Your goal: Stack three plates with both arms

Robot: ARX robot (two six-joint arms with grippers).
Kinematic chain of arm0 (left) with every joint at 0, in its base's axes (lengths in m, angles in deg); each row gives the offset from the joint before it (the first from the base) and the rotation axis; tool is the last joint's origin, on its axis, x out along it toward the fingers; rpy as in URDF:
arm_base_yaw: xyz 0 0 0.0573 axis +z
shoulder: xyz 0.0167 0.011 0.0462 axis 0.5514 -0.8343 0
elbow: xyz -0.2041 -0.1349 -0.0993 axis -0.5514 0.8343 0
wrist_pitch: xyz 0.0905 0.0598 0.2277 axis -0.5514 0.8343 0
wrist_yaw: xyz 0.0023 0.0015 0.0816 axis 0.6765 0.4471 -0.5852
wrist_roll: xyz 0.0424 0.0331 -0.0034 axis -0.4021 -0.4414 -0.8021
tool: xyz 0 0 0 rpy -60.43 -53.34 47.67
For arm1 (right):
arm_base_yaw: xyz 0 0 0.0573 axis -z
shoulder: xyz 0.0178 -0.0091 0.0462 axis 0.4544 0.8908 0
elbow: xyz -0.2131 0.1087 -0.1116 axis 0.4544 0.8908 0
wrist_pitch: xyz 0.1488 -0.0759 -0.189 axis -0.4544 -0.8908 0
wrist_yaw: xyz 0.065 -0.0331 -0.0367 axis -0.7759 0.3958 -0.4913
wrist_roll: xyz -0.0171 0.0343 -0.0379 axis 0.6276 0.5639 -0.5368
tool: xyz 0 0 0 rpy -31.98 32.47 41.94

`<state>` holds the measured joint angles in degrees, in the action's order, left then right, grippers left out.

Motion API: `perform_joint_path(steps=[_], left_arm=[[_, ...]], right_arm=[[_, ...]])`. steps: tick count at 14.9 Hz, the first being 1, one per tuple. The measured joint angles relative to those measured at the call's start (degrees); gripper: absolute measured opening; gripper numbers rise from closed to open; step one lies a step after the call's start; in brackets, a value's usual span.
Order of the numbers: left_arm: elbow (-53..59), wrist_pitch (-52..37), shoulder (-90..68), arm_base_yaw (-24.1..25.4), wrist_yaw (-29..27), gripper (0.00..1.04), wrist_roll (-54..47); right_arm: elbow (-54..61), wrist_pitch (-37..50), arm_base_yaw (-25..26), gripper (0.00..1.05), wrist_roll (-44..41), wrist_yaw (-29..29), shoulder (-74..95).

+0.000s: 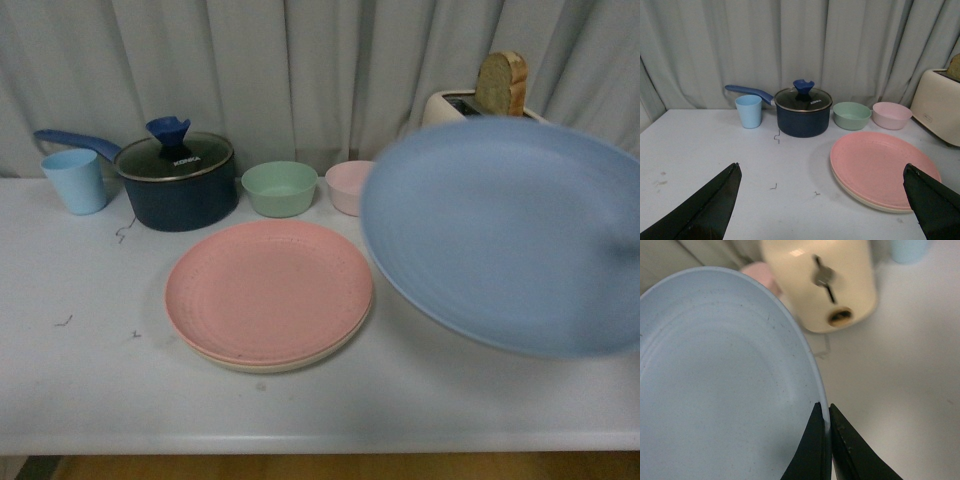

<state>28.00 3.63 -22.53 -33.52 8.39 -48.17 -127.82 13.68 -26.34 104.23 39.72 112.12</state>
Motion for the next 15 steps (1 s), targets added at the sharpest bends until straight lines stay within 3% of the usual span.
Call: perform_joint_path(steps=[2,8,12,15], left_arm=[[0.0,0.0,0.0,0.0,0.0,0.98,0.0],[0.0,0.0,0.0,0.0,0.0,0.98,0.0],[0.0,0.0,0.0,0.0,0.0,0.98,0.0],[0.0,0.0,0.0,0.0,0.0,0.98,0.0]], right_arm=[[-5.0,3.3,-6.6,0.03,5.9,0.5,4.1],[-18.5,0.4,-16.7,0.02,15.1,5.6,21.7],[-26.7,-1.3,-21.8,0.02,16.7,9.5,32.1],[-28.1,-1.9,-22.9,0.02,17.3,11.1,34.8]])
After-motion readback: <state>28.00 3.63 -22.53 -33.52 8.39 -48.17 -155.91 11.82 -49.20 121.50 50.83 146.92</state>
